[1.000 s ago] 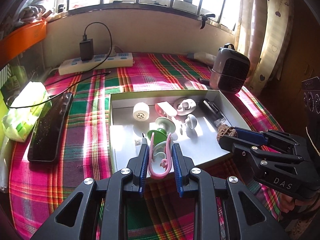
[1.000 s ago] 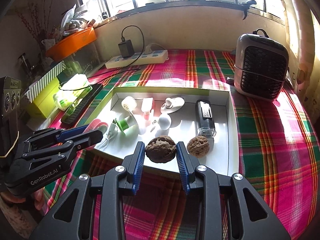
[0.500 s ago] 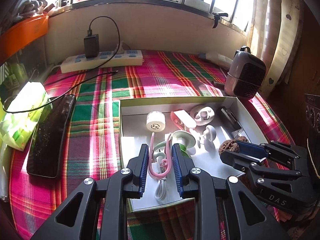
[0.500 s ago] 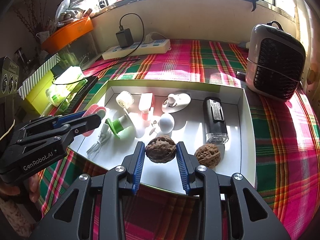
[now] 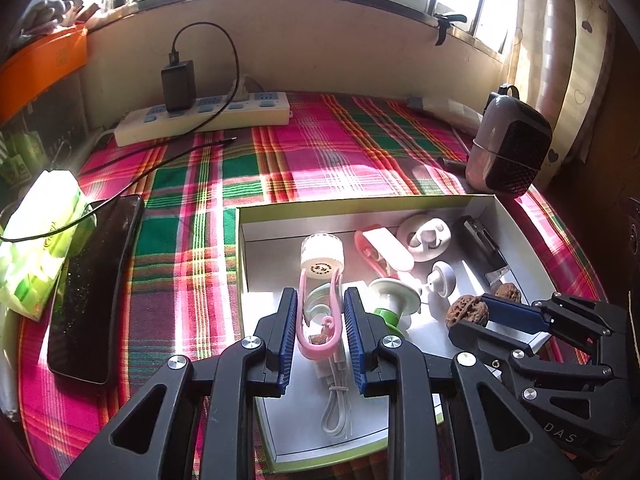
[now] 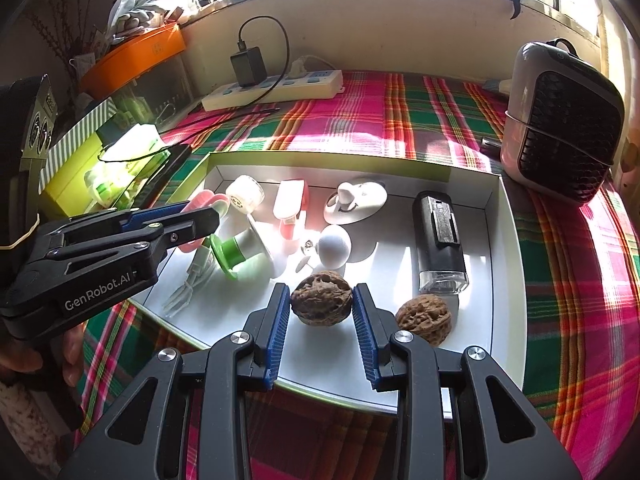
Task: Organize objects
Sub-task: 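Lower the walnut and pink hook into the box and open both grippers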
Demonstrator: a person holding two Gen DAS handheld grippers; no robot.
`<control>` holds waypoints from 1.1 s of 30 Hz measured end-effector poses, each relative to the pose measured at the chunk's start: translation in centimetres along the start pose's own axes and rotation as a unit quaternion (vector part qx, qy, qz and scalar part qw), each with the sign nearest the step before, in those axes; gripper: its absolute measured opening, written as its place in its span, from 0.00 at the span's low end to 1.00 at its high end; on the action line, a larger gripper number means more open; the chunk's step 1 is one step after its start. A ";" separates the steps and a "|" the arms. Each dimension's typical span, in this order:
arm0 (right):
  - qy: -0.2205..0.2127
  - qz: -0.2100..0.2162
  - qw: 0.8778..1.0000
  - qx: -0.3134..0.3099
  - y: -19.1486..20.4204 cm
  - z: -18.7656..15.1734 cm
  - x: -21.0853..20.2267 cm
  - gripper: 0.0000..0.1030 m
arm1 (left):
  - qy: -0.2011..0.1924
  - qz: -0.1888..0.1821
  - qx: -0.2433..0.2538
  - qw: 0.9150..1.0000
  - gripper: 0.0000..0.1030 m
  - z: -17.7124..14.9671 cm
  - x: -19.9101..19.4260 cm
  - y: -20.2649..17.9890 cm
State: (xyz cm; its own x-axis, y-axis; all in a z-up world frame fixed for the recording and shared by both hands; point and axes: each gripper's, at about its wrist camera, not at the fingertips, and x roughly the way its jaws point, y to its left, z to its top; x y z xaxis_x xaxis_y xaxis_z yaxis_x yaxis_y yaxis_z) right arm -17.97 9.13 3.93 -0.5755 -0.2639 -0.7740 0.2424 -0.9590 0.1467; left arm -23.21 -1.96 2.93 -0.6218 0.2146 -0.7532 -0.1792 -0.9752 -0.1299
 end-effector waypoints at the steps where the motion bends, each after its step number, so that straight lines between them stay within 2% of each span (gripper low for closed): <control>1: 0.000 0.000 1.000 -0.001 0.0 0.0 0.0 0.33 | 0.000 0.000 0.002 1.000 0.21 0.0 0.1 -0.1; 33: 0.000 -0.004 1.000 0.005 0.0 -0.2 0.3 0.33 | 0.009 0.007 0.005 1.000 0.23 -0.6 0.5 -0.4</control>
State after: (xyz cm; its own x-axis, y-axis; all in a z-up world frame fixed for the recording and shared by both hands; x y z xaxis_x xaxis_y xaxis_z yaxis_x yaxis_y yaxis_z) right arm -17.94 9.05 3.61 -0.5773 -0.2570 -0.7750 0.2310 -0.9618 0.1469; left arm -23.02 -1.45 2.23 -0.6100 0.2002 -0.7667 -0.1788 -0.9774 -0.1130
